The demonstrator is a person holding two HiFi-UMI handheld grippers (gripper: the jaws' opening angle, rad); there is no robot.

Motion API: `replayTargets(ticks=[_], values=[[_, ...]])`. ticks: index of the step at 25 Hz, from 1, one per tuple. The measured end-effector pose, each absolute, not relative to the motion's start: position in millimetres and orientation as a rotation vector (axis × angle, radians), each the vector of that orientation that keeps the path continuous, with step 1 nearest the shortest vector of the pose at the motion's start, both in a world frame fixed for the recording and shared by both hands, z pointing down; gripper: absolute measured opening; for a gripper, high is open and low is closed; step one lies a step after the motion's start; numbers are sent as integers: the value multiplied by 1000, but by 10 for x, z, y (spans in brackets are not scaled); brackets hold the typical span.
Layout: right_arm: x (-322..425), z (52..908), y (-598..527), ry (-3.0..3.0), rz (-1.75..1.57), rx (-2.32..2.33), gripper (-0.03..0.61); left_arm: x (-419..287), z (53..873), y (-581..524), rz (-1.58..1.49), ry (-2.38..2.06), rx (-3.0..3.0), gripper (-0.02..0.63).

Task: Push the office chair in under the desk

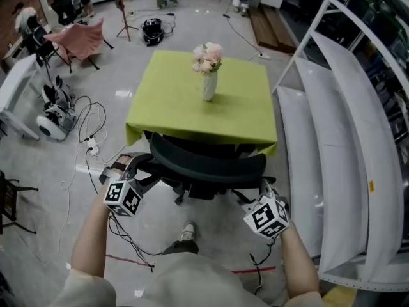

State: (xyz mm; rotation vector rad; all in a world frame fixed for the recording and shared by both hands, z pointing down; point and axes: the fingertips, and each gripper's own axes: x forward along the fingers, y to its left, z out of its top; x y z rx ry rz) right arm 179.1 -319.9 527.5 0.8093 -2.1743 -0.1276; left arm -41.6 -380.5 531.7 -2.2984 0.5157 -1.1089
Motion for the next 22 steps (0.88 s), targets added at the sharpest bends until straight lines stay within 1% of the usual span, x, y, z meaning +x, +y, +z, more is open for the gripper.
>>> replayTargets(ticks=[9, 22], values=[[1847, 5268, -3724, -2182, -152, 828, 196, -375, 5308, -4300, -1094, 515, -2288, 298], [1968, 5255, -4194, -2196, -140, 795, 201, -268, 5290, -4674, -1094, 550, -2284, 296]])
